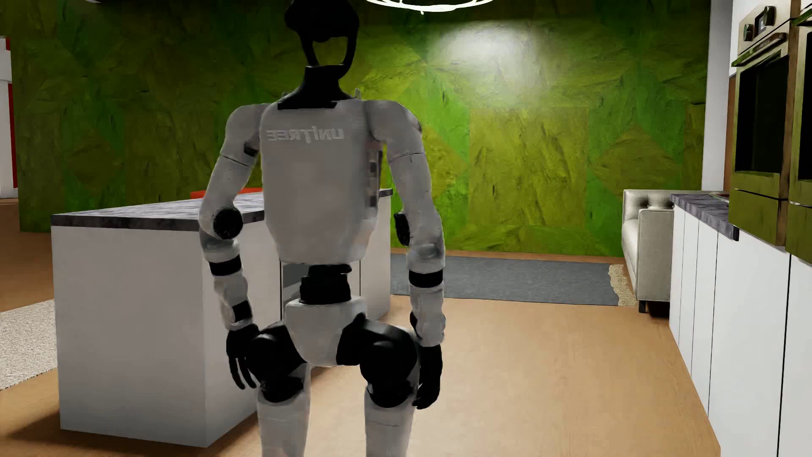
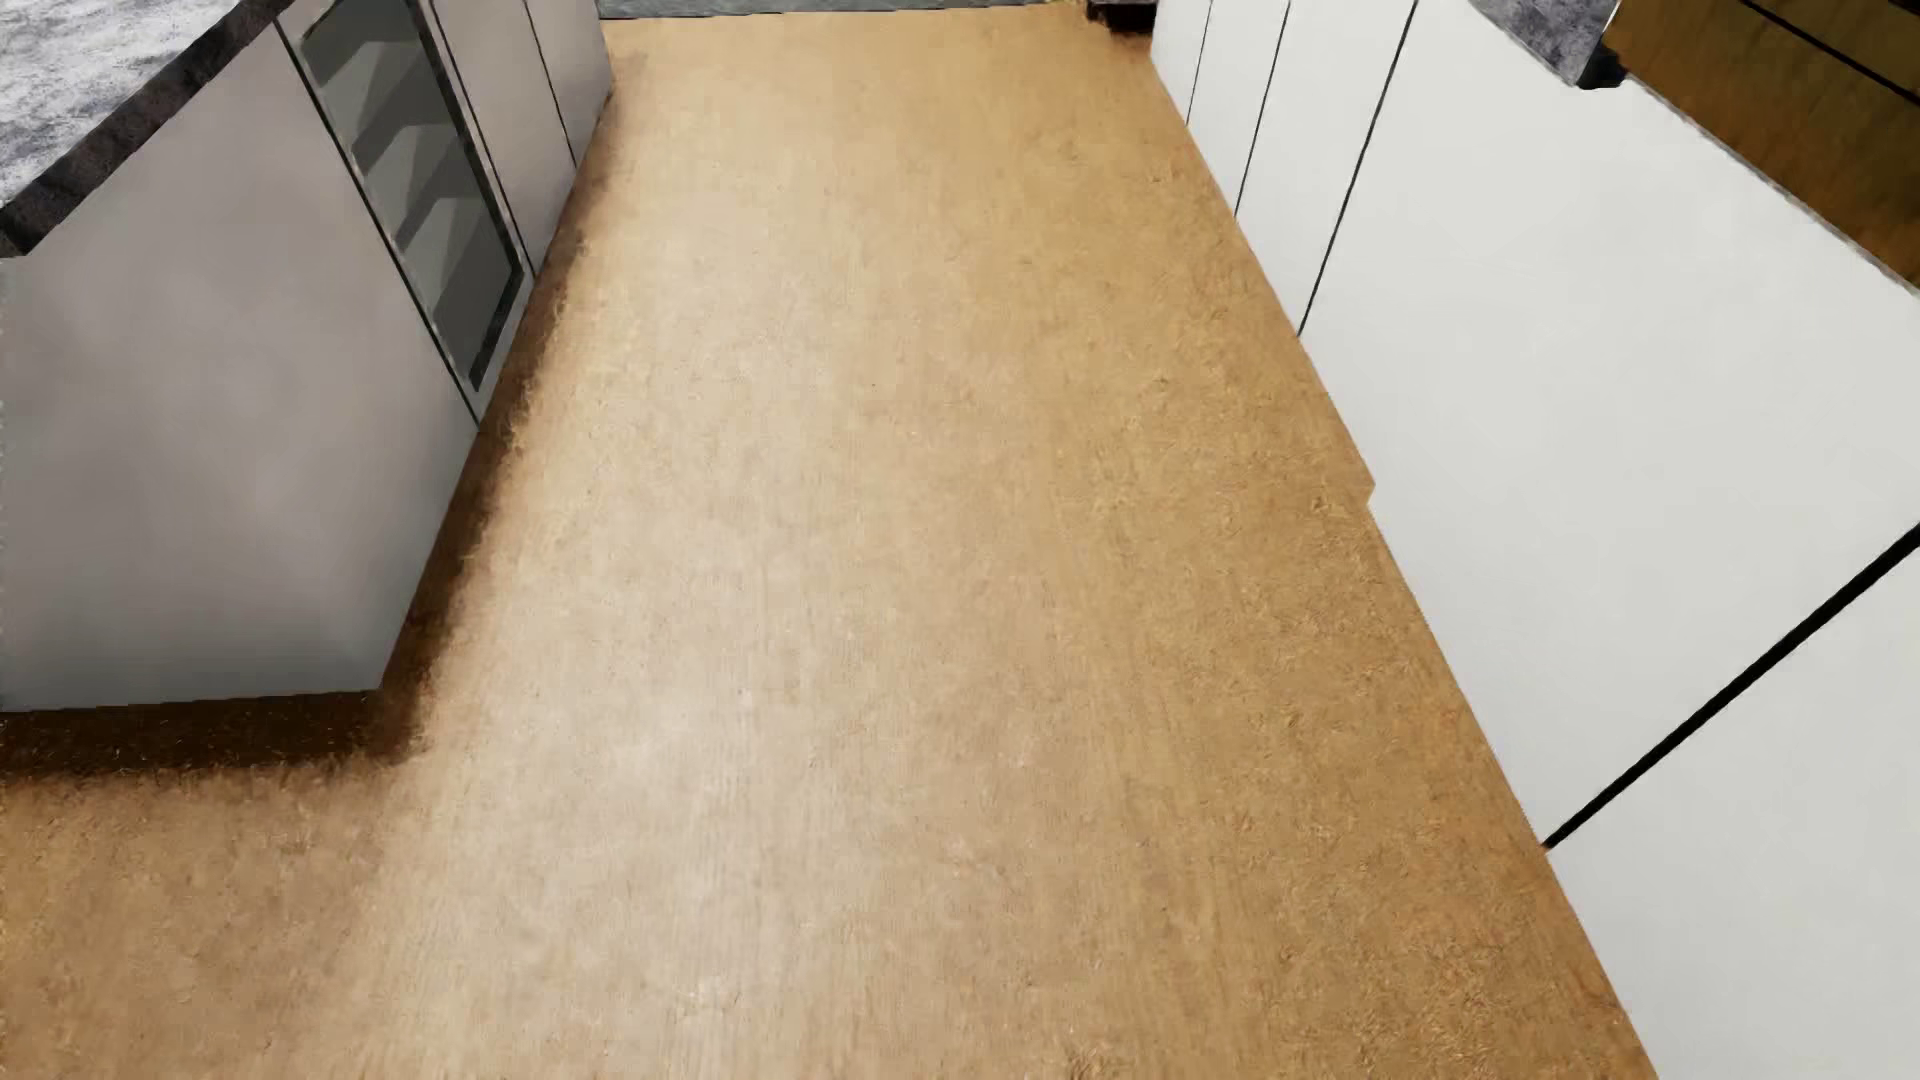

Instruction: Go around the counter

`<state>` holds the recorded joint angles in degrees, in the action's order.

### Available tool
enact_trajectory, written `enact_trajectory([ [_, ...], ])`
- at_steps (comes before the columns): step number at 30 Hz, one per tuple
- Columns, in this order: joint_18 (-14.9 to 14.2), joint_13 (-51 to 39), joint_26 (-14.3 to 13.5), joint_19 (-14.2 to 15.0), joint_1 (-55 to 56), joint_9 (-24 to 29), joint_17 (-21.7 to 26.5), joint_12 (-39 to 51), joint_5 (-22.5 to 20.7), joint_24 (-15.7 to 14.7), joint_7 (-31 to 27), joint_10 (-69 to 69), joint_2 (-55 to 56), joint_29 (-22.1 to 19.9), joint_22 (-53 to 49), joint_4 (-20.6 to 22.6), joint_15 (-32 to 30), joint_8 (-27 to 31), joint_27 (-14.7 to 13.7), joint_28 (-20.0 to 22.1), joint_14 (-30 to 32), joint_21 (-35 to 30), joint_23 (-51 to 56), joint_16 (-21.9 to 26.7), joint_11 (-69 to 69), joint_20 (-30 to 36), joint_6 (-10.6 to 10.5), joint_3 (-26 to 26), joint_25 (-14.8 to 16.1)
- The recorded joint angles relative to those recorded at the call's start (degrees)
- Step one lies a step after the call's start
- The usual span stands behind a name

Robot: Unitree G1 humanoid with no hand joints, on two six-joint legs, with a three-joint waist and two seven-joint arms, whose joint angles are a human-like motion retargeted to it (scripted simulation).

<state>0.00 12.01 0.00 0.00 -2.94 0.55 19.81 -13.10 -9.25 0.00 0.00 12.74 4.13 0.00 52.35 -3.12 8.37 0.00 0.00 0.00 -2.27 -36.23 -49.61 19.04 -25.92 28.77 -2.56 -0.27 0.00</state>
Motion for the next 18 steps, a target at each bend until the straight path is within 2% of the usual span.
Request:
enact_trajectory([
  [1, 0.0, 0.2, 0.0, 0.0, 0.2, 0.1, 0.1, -0.3, 0.0, 0.0, 0.0, 5.6, -0.1, 0.0, 0.0, 0.2, -0.6, 0.0, 0.0, 0.0, -2.1, -0.2, 0.6, 0.2, -0.4, 0.3, 0.2, -0.1, 0.0],
  [2, 0.0, 0.5, 0.0, 0.0, 0.5, 0.2, 0.3, -0.6, -0.2, 0.0, 0.0, 14.6, -0.1, 0.0, 0.0, 0.6, -0.9, 0.0, 0.0, 0.0, -9.3, -0.6, 1.3, 0.3, -0.8, 0.5, 0.4, 0.6, 0.0],
  [3, 0.0, 0.6, 0.0, 0.0, 2.4, 0.0, 0.4, -1.0, -0.6, 0.0, 0.0, 16.5, 0.2, 0.0, -0.1, 0.8, -0.9, 0.0, 0.0, 0.0, -13.9, -0.7, 1.9, 0.5, -1.5, -0.1, 0.5, 1.8, 0.0],
  [6, 0.0, 0.0, 0.0, 0.0, 12.6, 3.8, 1.9, -2.0, -2.0, 0.0, 0.0, 35.4, -3.9, 0.0, -1.7, -0.7, 1.3, 0.0, 0.0, 0.0, -15.9, 0.6, 5.9, 0.3, -2.6, -2.5, -0.8, 4.1, 0.0],
  [8, 0.0, -1.2, 0.0, 0.0, 20.1, 5.1, 2.2, -2.8, -1.4, 0.0, 0.0, 43.5, -7.0, 0.0, -2.5, -0.8, 5.7, 0.0, 0.0, 0.0, -15.7, 1.4, 8.9, 0.2, -1.6, -2.7, -0.6, 7.4, 0.0],
  [10, 0.0, -2.6, 0.0, 0.0, 26.1, 4.9, 1.1, -4.5, 0.7, 0.0, 0.0, 40.6, -10.1, 0.0, -2.1, -0.9, 10.0, 0.0, 0.0, 0.0, -14.1, 3.3, 10.0, 0.9, 0.4, -3.0, 1.1, 12.1, 0.0],
  [14, 0.0, -6.1, 0.0, 0.0, 35.4, 6.2, 2.4, -5.4, 1.6, 0.0, 0.0, 28.6, -19.1, 0.0, 2.1, -3.0, 19.8, 0.0, 0.0, 0.0, -5.2, 1.3, 12.5, 0.9, 3.1, -1.0, 1.1, 14.4, 0.0],
  [16, 0.0, -7.5, 0.0, 0.0, 37.7, 6.1, 2.4, -5.6, 2.3, 0.0, 0.0, 25.0, -23.0, 0.0, 3.6, -3.6, 20.6, 0.0, 0.0, 0.0, -5.6, 0.3, 12.0, 0.9, 3.3, 0.2, 1.0, 15.9, 0.0],
  [18, 0.0, -7.1, 0.0, 0.0, 39.4, 5.5, 2.0, -6.3, 3.9, 0.0, 0.0, 29.2, -25.8, 0.0, 5.0, -3.7, 17.5, 0.0, 0.0, 0.0, -7.1, 1.0, 9.5, 0.9, 2.5, -0.4, 1.4, 17.8, 0.0],
])
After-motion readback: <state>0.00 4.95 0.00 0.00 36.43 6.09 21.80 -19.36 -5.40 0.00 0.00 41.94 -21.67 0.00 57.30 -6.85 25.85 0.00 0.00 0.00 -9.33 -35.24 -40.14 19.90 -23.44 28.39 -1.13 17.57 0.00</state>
